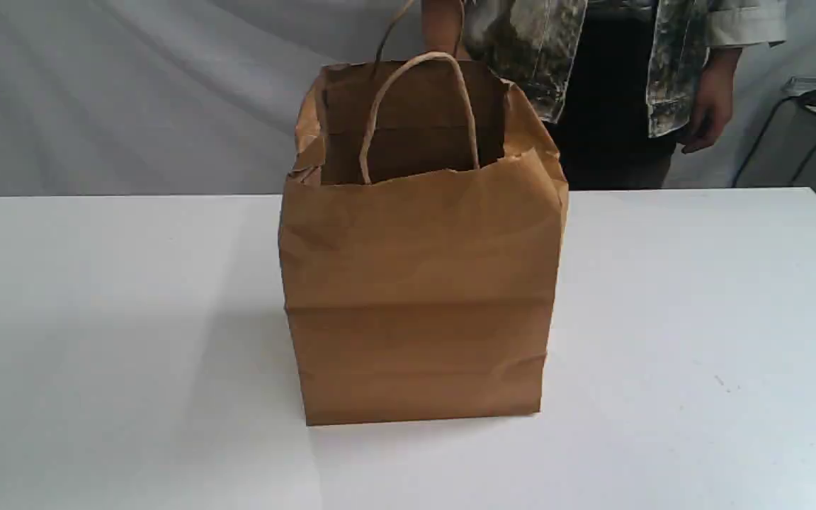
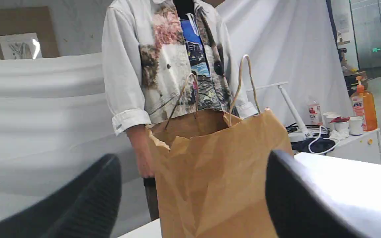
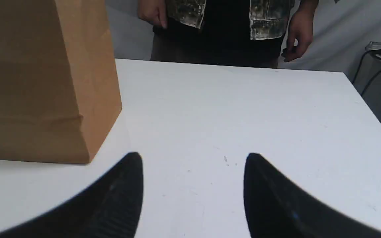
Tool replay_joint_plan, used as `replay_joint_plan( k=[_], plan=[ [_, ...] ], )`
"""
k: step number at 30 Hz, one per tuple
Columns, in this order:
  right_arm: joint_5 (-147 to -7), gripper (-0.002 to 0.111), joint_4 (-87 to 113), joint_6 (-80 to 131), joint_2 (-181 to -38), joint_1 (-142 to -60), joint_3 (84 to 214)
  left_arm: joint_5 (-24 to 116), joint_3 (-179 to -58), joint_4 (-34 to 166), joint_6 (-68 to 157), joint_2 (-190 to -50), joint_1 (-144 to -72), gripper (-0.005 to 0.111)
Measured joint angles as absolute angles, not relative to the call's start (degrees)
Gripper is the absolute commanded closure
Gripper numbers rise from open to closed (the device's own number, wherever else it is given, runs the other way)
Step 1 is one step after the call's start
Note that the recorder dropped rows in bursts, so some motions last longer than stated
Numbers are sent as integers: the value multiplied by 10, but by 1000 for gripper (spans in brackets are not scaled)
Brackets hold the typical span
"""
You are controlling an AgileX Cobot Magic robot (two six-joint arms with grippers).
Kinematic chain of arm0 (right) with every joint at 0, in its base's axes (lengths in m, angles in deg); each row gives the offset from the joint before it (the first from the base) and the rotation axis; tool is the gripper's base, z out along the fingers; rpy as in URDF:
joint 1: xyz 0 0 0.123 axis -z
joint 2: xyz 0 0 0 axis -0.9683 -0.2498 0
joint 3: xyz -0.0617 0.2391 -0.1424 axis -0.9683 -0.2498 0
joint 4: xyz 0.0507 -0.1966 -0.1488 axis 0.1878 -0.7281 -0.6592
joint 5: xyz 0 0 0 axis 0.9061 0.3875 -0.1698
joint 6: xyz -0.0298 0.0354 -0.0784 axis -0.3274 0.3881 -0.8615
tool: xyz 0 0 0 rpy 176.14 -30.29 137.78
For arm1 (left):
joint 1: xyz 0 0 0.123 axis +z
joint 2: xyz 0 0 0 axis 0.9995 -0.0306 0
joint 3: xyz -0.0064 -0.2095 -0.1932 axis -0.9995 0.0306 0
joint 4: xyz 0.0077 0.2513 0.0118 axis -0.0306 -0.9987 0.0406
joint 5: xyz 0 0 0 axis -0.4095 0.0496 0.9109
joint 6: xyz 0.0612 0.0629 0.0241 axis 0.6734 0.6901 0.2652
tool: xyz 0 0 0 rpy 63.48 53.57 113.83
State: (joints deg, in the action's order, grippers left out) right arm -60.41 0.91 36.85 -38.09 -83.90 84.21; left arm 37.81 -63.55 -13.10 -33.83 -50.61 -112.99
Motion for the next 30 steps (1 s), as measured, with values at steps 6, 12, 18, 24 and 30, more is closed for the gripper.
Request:
replay_joint_plan(
  k=[6, 12, 18, 24, 30],
  plan=[
    [-604, 62, 9, 368, -381, -839, 842, 378, -636, -131, -338, -506, -1130, 43],
    [-604, 62, 9, 371, -381, -839, 842, 365, -636, -131, -338, -506, -1130, 43],
    [-604, 62, 9, 372, -381, -839, 842, 345, -636, -70, -339, -506, -1130, 43],
    [-604, 62, 9, 372, -381, -839, 842, 394, -636, 179, -178, -506, -1130, 43],
    [-604, 62, 9, 372, -381, -839, 842, 384, -636, 547, 212, -506, -1130, 43]
  ],
)
